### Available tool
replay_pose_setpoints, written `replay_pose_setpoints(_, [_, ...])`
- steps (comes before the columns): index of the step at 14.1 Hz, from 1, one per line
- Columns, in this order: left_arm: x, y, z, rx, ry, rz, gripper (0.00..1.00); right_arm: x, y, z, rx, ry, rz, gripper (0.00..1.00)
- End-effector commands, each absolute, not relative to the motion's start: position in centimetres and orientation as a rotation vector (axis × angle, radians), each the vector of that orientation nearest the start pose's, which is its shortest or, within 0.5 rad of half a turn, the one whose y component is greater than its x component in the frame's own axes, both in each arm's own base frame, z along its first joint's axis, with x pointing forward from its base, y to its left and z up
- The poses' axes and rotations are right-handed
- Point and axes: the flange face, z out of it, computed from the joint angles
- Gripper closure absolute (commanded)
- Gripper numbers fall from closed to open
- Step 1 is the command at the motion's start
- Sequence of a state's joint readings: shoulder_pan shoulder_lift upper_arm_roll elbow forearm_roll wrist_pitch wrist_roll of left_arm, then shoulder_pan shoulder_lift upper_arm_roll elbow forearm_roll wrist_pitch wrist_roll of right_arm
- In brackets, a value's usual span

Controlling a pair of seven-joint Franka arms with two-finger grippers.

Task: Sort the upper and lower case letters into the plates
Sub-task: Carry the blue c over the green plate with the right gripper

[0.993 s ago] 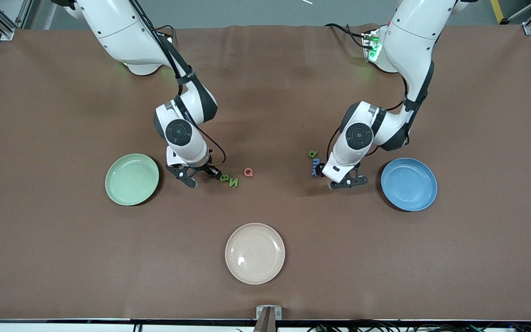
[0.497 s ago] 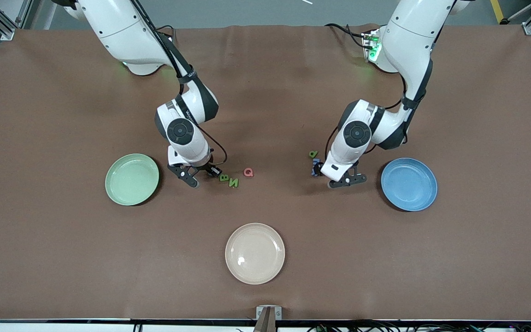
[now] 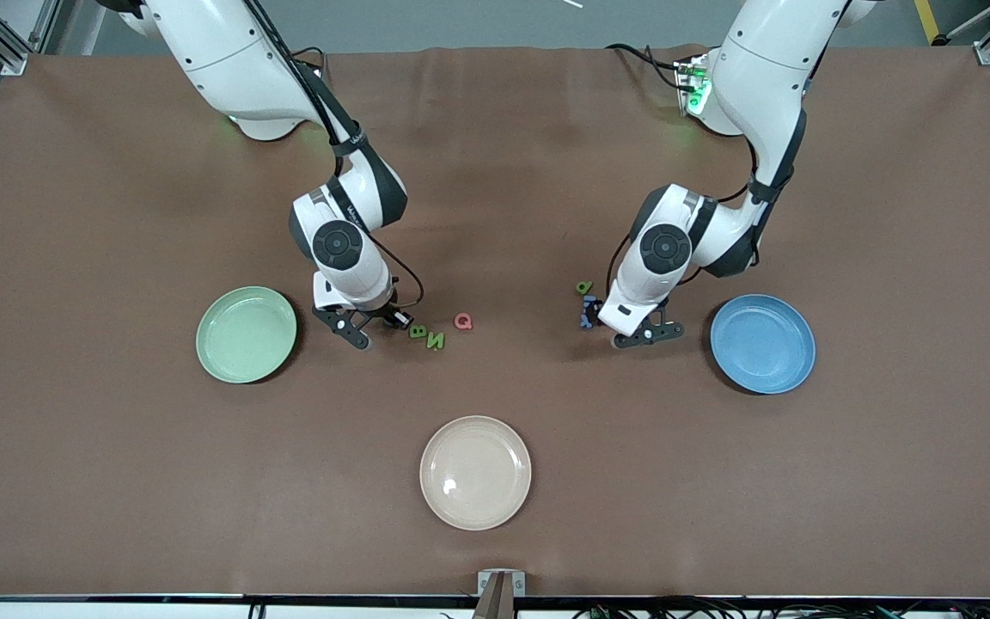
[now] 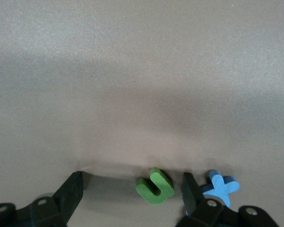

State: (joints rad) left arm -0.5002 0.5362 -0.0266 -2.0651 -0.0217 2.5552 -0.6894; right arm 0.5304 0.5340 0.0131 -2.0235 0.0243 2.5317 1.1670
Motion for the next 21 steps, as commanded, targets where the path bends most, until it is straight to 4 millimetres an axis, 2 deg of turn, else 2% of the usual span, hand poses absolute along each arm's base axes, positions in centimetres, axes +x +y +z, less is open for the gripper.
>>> replay_pose_setpoints(1, [49.7,-28.9,17.0,-3.11,-0.296,0.069,0.16,51.9,29.4,19.4,-3.026,0.954,0.059,0.99])
replay_pose_setpoints(2, [49.7,-28.9,17.0,-3.111,-0.296,0.067,0.17,52.4,28.1,20.8,-3.048,0.912,0.079,0.99])
replay_pose_setpoints(5, [49.8,-29.0,17.2,-3.113,-0.294,0.063,0.22,54.6,21.5,24.6,-3.097,0.751,0.126,0.99])
replay_pose_setpoints(6, [49.7,-29.1,17.2,-3.114,-0.292,0.064,0.25,54.9,19.0,25.1,-3.106,0.693,0.129,0.99])
replay_pose_setpoints(8, [49.8,-29.1,17.2,-3.114,-0.292,0.064,0.3,55.3,12.8,25.2,-3.123,0.562,0.151,0.99])
replay_pose_setpoints(10, [49.8,-29.2,17.2,-3.115,-0.29,0.062,0.38,54.9,8.4,25.0,-3.127,0.483,0.17,0.99])
replay_pose_setpoints(12, [49.8,-29.4,17.2,-3.116,-0.29,0.06,0.45,53.9,6.2,24.0,-3.125,0.449,0.16,0.99])
replay_pose_setpoints(15, [49.8,-29.4,17.2,-3.116,-0.288,0.06,0.54,52.5,4.3,22.2,-3.123,0.426,0.156,0.99])
replay_pose_setpoints(19, [49.7,-29.3,17.0,-3.113,-0.29,0.066,0.63,51.8,3.9,21.1,-3.124,0.432,0.192,0.97])
replay_pose_setpoints(20, [49.7,-29.3,17.0,-3.113,-0.29,0.066,0.66,51.8,3.9,21.1,-3.125,0.429,0.192,0.93])
replay_pose_setpoints(21, [49.8,-29.2,17.0,-3.113,-0.292,0.066,0.68,51.8,3.8,21.1,-3.125,0.429,0.194,0.84])
